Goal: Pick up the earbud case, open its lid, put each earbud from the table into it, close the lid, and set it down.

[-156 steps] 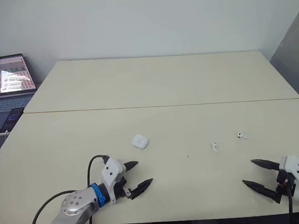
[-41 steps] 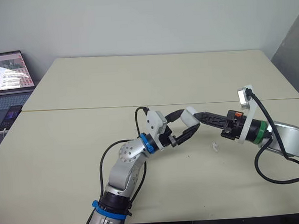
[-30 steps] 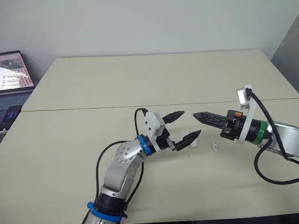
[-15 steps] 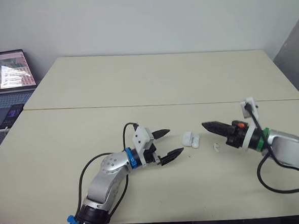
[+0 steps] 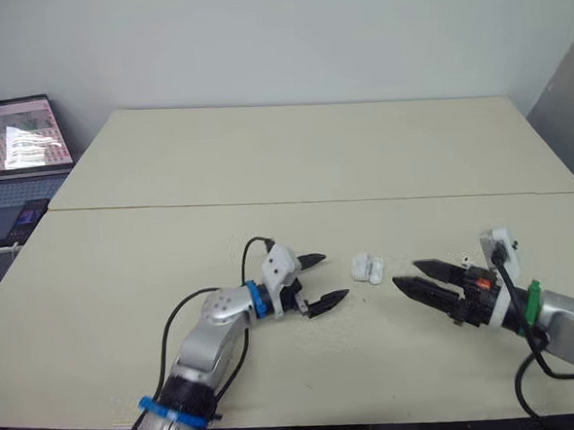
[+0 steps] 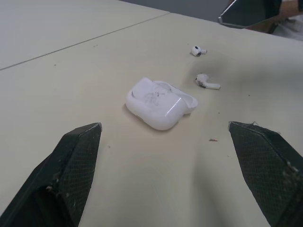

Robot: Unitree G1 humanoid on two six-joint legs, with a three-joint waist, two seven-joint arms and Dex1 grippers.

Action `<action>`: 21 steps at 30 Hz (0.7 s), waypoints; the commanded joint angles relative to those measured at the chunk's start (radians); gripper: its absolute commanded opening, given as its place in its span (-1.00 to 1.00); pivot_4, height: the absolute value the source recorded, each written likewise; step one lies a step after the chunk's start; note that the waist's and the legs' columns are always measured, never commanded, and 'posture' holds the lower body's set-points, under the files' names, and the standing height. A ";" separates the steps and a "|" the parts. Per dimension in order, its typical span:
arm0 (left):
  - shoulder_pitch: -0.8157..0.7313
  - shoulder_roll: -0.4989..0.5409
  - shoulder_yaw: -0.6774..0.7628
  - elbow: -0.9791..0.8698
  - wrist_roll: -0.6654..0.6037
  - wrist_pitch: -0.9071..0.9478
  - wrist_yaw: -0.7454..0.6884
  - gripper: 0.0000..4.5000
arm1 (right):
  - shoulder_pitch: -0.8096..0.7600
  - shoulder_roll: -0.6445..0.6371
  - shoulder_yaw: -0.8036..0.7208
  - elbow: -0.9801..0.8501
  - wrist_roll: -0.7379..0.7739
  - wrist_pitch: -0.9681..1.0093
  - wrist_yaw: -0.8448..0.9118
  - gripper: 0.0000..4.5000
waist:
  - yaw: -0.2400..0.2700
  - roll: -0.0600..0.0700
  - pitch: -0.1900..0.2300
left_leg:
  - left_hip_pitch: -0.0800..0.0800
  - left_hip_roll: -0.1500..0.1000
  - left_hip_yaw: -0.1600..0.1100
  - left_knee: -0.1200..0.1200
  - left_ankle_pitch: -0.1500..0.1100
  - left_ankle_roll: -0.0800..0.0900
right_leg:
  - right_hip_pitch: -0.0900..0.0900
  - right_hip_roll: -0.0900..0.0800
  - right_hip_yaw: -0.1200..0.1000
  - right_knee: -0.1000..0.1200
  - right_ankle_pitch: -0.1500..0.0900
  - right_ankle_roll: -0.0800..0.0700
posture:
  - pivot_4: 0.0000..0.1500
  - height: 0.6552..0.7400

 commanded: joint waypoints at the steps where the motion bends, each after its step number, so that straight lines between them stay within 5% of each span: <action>1: -0.107 -0.021 -0.021 0.155 0.036 -0.105 -0.098 1.00 | 0.045 -0.029 -0.048 -0.085 -0.004 -0.010 0.095 0.99 | -0.002 0.000 0.000 | 0.000 0.000 0.000 0.000 0.000 0.000 | 0.000 0.000 -0.001 0.000 0.000 0.000 | 1.00 1.00; 11: -0.475 -0.141 -0.070 0.744 0.179 -0.437 -0.341 1.00 | 0.163 0.016 -0.103 -0.155 -0.271 -0.186 0.220 0.99 | -0.006 -0.003 0.002 | 0.000 0.000 0.001 0.000 0.000 0.000 | 0.000 0.006 -0.001 0.000 0.000 0.000 | 1.00 1.00; 21: -0.623 -0.189 -0.050 1.014 0.275 -0.574 -0.410 1.00 | 0.303 0.109 -0.161 -0.126 -0.611 -0.454 0.304 0.99 | -0.009 -0.004 0.003 | 0.000 0.000 0.000 0.000 0.000 0.000 | -0.001 0.007 -0.001 0.001 0.000 0.000 | 1.00 1.00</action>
